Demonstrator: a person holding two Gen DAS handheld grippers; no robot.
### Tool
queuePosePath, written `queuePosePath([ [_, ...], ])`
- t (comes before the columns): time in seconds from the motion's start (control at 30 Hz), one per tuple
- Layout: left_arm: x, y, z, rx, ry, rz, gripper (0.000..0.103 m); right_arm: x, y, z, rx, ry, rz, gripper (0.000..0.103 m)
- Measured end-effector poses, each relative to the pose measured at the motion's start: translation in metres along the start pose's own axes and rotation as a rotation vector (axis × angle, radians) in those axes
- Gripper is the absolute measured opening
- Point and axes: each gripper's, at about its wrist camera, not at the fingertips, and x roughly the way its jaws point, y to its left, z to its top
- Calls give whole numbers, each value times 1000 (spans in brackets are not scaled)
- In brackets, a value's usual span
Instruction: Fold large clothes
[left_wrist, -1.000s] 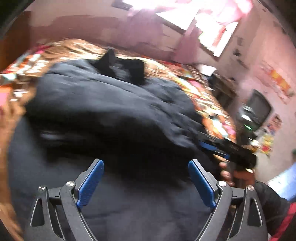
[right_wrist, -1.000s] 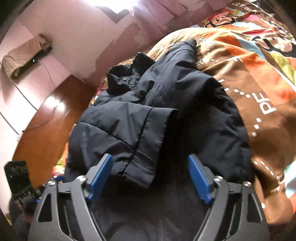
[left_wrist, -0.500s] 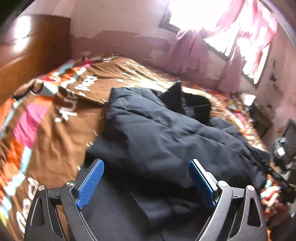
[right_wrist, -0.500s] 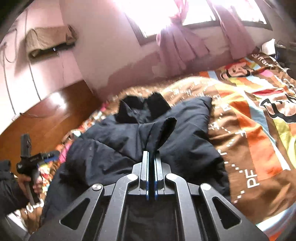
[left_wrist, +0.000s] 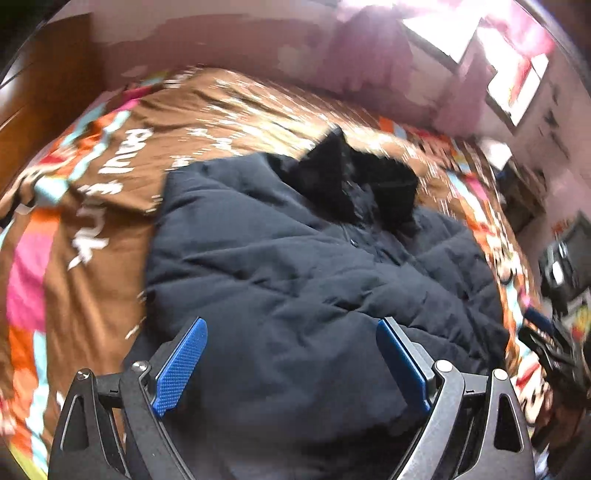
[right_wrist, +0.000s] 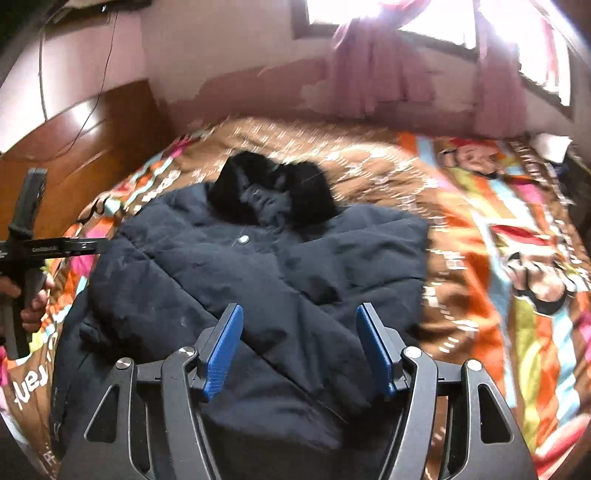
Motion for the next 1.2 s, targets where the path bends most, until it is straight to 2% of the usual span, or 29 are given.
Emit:
queuePosePath([
  [0.13, 44, -6, -2, 78, 103, 55, 92, 71, 8, -5, 35, 176, 114, 58],
  [0.2, 64, -9, -11, 135, 148, 101, 94, 99, 15, -16, 13, 256, 101, 59],
  [0.23, 69, -14, -17, 175, 139, 139, 97, 105, 18, -21, -1, 273, 93, 60],
  [0.3, 74, -20, -21, 201, 138, 178, 99, 113, 29, -33, -60, 268, 54, 60],
  [0.43, 90, -17, -22, 162, 161, 198, 103, 115, 40, -48, -123, 210, 26, 61],
  [0.53, 94, -17, -19, 159, 181, 204, 103, 112, 41, -52, -164, 197, 43, 61],
  [0.6, 85, -14, -16, 137, 176, 170, 103, 103, 35, -46, -146, 199, 94, 61],
  [0.67, 68, -10, -9, 119, 143, 98, 99, 90, 22, -30, -107, 162, 158, 61],
  [0.73, 42, -5, 2, 70, 22, 9, 99, 74, 9, -14, -99, 73, 140, 61],
  [0.83, 24, -11, 29, 33, -138, -13, 99, 60, -13, 15, -53, -20, 49, 61],
  [0.9, 26, -20, 52, 41, -201, -29, 99, 66, -27, 36, -1, -37, 37, 61],
  [1.07, 69, -48, 134, 66, -244, 9, 99, 111, -42, 101, 29, -6, 56, 61],
  [1.1, 78, -52, 146, 55, -232, 10, 97, 125, -44, 117, 31, 15, 77, 61],
  [1.13, 95, -54, 164, 24, -189, 6, 86, 138, -41, 127, 38, 31, 83, 61],
  [1.17, 110, -55, 177, -8, -144, 5, 65, 152, -43, 140, 56, 46, 89, 60],
  [1.2, 121, -56, 187, -26, -103, -6, 58, 165, -43, 149, 69, 68, 107, 59],
])
